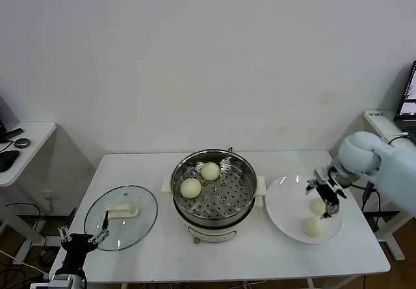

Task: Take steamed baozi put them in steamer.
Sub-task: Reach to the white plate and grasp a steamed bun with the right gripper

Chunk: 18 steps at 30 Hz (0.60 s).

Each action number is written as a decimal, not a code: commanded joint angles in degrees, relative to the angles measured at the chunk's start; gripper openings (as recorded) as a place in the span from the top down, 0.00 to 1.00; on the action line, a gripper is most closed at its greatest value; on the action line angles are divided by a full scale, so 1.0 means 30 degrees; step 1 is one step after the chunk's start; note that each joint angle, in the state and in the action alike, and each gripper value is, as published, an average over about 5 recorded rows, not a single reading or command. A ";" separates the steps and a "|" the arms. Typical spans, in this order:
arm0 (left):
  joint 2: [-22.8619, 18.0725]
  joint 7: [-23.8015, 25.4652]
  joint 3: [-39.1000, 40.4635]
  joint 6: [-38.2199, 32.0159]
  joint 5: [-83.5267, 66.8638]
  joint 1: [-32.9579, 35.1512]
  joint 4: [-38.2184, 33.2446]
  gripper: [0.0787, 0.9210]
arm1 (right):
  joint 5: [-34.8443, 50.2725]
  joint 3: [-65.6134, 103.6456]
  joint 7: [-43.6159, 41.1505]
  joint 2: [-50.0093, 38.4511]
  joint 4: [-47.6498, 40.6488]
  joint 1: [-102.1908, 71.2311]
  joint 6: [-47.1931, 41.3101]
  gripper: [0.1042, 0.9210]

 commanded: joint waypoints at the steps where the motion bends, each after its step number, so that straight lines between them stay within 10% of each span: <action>1: -0.0025 0.0001 -0.0083 -0.0003 0.0039 0.0049 -0.0045 0.12 | -0.1746 0.3552 0.0266 -0.0594 -0.0557 -0.4885 0.0416 0.12; 18: -0.0187 -0.0024 -0.0214 -0.0075 0.0062 0.0238 -0.0308 0.12 | -0.1962 0.3962 0.1784 0.1383 -0.1957 -0.5505 -0.0421 0.12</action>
